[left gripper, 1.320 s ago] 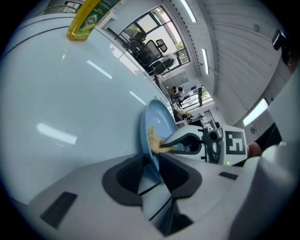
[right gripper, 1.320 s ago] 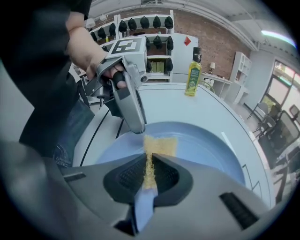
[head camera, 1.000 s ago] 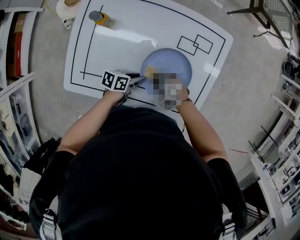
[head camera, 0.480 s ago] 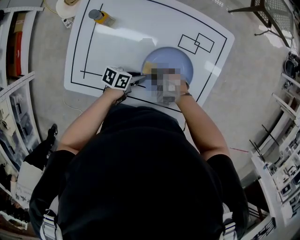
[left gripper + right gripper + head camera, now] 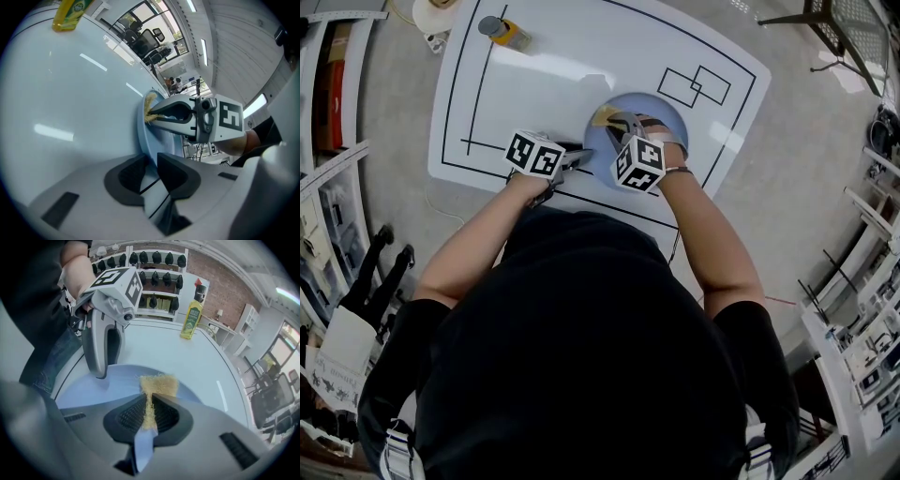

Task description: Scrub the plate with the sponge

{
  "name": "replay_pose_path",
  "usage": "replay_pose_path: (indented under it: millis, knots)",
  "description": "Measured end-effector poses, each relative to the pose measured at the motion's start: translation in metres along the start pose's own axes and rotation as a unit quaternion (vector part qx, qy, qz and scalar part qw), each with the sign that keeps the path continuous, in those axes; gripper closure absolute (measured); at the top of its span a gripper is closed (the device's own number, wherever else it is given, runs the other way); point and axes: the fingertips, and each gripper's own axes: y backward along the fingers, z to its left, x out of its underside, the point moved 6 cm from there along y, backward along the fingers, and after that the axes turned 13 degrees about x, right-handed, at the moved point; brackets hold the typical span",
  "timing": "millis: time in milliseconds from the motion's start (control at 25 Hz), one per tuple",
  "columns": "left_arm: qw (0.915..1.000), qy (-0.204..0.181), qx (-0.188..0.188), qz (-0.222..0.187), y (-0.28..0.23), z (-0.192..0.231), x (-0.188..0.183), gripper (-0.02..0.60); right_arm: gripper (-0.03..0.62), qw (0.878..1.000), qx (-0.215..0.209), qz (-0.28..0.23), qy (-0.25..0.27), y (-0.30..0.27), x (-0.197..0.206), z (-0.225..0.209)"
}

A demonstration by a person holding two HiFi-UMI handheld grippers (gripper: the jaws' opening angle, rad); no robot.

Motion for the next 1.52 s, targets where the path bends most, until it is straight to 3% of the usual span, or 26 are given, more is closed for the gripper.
replay_pose_path:
  millis: [640, 1080, 1520]
  knots:
    - [0.9990, 0.031, 0.005, -0.031, 0.002, 0.001, 0.002, 0.503, 0.560, 0.991, 0.060, 0.123, -0.004, 0.016, 0.052, -0.035]
    - [0.9972, 0.046, 0.001, -0.059, 0.006, 0.001, -0.002, 0.511, 0.556, 0.978, 0.045, 0.203, -0.023, 0.049, 0.095, -0.015]
    - [0.9950, 0.046, -0.011, -0.088, 0.010, 0.002, -0.009, 0.526, 0.554, 0.972, 0.025, 0.230, -0.041, 0.073, 0.107, 0.025]
